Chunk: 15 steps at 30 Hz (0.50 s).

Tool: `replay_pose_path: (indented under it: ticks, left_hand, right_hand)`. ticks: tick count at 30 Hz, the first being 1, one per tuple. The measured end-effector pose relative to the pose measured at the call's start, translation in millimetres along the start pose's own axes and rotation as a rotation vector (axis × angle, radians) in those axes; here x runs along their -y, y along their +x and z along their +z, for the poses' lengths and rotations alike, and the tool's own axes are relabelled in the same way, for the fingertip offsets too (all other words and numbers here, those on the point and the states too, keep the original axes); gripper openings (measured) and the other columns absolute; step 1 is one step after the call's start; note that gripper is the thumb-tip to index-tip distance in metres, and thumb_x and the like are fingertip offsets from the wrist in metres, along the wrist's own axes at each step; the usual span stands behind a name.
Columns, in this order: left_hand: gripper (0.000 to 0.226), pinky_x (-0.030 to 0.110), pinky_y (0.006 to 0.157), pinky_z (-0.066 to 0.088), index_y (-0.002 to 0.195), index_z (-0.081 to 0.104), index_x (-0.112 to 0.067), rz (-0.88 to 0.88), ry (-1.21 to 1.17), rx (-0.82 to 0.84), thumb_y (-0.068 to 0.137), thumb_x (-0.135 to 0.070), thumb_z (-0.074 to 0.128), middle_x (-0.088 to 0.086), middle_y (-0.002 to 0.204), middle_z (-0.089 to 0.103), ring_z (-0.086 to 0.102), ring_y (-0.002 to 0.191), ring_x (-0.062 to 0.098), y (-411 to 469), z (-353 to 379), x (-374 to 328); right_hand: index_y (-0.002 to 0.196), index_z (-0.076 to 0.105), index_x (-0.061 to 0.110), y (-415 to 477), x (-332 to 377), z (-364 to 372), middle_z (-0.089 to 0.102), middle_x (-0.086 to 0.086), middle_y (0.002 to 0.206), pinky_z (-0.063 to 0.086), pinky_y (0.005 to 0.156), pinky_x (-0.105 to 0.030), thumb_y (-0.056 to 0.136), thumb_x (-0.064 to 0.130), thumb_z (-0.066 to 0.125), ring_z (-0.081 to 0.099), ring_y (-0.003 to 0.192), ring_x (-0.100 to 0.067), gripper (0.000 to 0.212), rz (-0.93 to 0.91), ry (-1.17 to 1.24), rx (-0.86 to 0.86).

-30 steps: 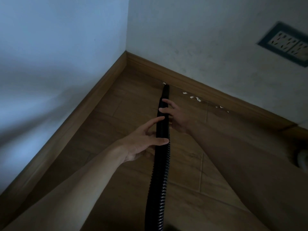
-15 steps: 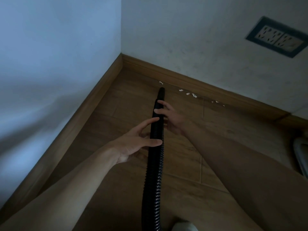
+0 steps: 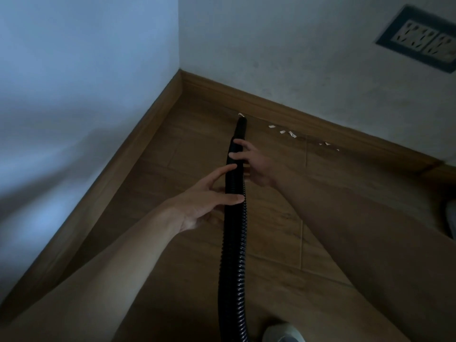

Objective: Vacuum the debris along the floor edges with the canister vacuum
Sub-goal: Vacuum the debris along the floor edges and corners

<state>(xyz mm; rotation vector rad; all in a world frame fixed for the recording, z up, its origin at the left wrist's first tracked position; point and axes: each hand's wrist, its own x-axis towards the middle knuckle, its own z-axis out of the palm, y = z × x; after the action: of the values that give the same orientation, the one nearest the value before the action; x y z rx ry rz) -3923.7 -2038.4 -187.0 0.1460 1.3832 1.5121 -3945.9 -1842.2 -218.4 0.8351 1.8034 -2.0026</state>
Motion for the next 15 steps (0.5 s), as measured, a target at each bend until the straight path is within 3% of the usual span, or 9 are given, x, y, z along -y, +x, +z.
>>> replay_pose_path:
  ticks: [4, 11, 15]
  left_hand:
    - [0.068, 0.044, 0.08, 0.056, 0.132, 0.053, -0.047, -0.004, 0.007, -0.025, 0.082, -0.008, 0.074, 0.001, 0.104, 0.075, 0.072, 0.095, 0.023, 4, 1, 1]
    - [0.067, 0.035, 0.067, 0.059, 0.133, 0.052, -0.048, -0.018, -0.02, -0.05, 0.084, -0.006, 0.073, 0.0, 0.106, 0.074, 0.072, 0.091, 0.021, 11, 8, 1]
    - [0.067, 0.048, 0.085, 0.057, 0.131, 0.054, -0.048, -0.014, -0.036, -0.068, 0.084, -0.006, 0.073, 0.004, 0.111, 0.071, 0.072, 0.093, 0.023, 14, 9, 1]
  right_hand:
    - [0.14, 0.046, 0.033, 4, 0, -3, 0.056, -0.001, 0.116, 0.049, 0.074, -0.035, 0.092, 0.011, 0.064, 0.057, 0.098, -0.022, 0.055, 0.021, -0.024, -0.009]
    - [0.139, 0.046, 0.032, 11, 2, -7, 0.056, -0.001, 0.117, 0.049, 0.07, -0.035, 0.092, 0.01, 0.064, 0.059, 0.097, -0.02, 0.055, 0.028, -0.039, 0.008]
    - [0.138, 0.047, 0.033, 16, 2, -8, 0.056, -0.002, 0.122, 0.051, 0.077, -0.039, 0.09, 0.011, 0.065, 0.058, 0.102, -0.023, 0.056, 0.018, -0.049, 0.013]
